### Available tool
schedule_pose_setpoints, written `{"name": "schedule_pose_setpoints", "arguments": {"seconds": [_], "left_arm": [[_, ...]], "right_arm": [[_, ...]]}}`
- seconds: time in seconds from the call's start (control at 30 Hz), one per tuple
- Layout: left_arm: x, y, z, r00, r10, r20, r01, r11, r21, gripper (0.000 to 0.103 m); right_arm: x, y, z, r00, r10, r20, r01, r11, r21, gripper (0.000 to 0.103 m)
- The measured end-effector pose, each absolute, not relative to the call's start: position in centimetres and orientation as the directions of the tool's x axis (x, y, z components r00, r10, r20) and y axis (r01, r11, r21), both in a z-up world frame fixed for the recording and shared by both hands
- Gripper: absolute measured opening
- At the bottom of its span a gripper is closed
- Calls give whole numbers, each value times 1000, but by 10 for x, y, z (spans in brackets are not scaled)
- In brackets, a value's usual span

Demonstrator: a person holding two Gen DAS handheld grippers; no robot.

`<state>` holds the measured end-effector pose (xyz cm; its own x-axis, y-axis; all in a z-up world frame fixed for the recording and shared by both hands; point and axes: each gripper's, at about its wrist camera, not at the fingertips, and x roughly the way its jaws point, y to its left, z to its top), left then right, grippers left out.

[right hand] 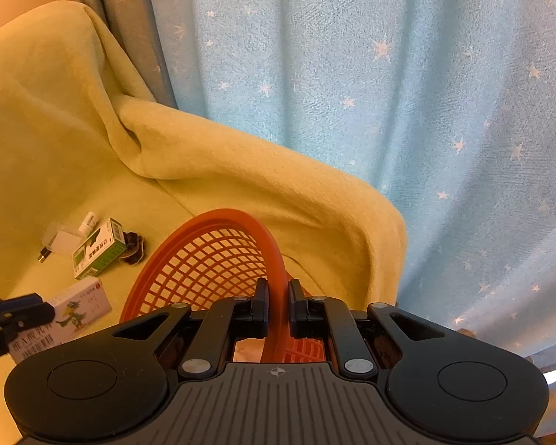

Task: Organize objects
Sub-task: 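Carry the white box with the left tool over the wastebasket, then open the left tool to drop the white box into the basket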

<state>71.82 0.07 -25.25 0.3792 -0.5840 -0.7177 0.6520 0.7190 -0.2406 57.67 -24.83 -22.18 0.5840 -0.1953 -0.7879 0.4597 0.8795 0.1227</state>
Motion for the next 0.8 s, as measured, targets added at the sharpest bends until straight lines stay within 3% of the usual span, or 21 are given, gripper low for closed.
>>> {"name": "schedule_pose_setpoints", "arguments": {"seconds": [0.8], "left_arm": [[710,-32,-256,301,-644,-703,710,644,-285,21]], "right_arm": [[576,-251,-222,582,-195,-789,463,878,124,7]]}}
